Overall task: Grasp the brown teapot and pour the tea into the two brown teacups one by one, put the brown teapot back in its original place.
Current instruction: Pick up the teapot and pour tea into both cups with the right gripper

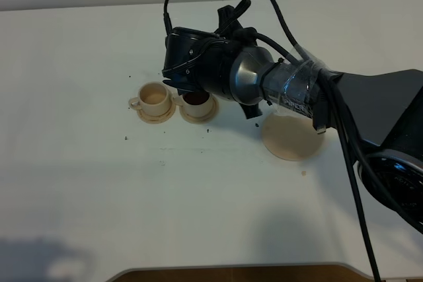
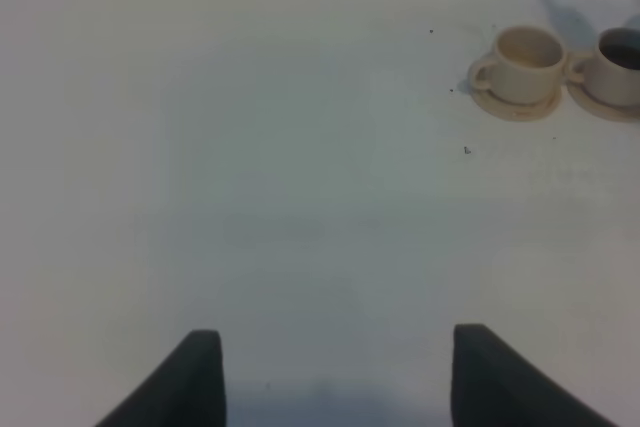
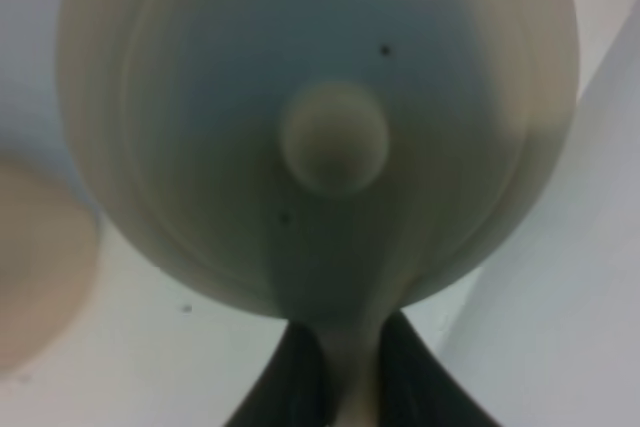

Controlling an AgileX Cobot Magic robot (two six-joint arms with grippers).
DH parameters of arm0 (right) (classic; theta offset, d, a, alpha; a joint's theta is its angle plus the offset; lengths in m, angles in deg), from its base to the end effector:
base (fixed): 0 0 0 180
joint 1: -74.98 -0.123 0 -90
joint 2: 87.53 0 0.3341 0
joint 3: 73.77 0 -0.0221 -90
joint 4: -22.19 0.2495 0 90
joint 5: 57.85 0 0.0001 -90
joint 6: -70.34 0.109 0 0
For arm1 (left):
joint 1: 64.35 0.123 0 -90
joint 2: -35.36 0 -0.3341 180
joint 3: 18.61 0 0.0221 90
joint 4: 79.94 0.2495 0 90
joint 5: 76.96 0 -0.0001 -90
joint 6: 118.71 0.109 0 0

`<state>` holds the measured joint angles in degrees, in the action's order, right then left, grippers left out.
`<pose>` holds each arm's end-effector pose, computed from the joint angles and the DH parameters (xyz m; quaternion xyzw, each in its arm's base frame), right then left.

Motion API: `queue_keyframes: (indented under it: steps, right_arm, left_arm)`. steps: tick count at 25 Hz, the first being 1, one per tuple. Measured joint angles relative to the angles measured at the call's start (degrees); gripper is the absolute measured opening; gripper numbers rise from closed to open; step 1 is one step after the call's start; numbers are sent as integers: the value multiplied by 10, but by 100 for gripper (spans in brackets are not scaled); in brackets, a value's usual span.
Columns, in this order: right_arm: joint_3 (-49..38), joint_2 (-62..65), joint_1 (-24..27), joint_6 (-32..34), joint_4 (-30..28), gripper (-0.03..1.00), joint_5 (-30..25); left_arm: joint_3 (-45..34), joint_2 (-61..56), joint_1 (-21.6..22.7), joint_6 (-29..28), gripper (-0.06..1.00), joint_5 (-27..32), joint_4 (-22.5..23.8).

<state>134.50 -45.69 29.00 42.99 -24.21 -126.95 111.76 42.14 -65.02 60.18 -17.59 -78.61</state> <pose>0.4030 0.3109 0.2025 -0.6589 0.6553 -0.3631 0.0678 -0.0380 0.0026 0.2714 -0.0036 0.8470 0.0033 0.5316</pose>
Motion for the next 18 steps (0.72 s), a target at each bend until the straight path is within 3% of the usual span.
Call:
queue_keyframes:
  steps: [10, 18]
  right_arm:
    - [8, 71, 15, 127, 150, 12, -4]
    - [-103, 123, 38, 174, 300, 12, -2]
  left_arm:
    - [0, 0, 0, 0, 50, 0, 0]
    - [0, 0, 0, 0, 50, 0, 0]
